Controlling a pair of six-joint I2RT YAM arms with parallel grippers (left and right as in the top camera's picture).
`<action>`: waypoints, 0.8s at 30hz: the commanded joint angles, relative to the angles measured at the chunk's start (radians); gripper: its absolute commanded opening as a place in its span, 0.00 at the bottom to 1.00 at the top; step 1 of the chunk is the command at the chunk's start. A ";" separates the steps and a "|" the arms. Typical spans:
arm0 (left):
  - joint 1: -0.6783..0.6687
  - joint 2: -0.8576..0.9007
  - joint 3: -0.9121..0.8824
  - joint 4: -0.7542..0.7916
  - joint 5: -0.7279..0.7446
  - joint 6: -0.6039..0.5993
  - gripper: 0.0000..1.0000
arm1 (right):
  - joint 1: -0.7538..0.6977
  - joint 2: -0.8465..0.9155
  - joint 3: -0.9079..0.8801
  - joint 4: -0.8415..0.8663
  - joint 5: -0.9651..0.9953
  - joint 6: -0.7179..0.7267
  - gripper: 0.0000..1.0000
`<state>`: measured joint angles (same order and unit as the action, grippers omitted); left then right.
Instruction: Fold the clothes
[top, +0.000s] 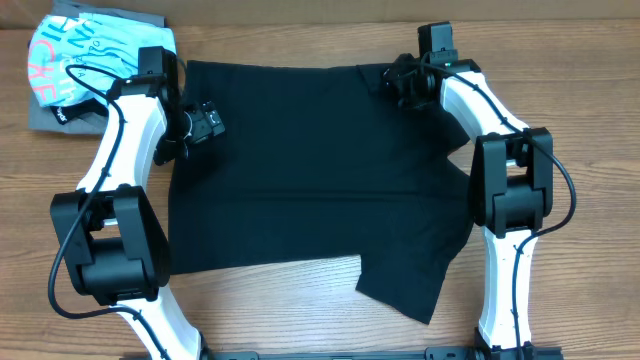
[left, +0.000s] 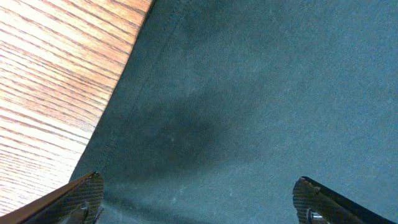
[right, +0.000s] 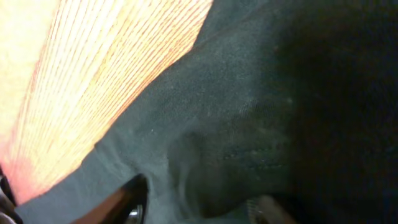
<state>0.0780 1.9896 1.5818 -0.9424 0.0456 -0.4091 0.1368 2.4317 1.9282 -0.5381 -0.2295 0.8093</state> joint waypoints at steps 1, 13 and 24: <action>0.000 -0.015 0.010 0.002 -0.002 0.021 1.00 | -0.008 0.034 0.007 0.011 0.005 -0.006 0.46; 0.000 -0.015 0.010 0.001 -0.005 0.021 1.00 | -0.010 0.034 0.007 0.192 0.057 -0.005 0.10; 0.000 -0.015 0.008 0.002 -0.027 0.021 1.00 | -0.094 0.034 0.011 0.394 0.029 0.052 0.93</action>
<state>0.0780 1.9896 1.5818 -0.9424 0.0338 -0.4088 0.0929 2.4550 1.9282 -0.1196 -0.1818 0.8467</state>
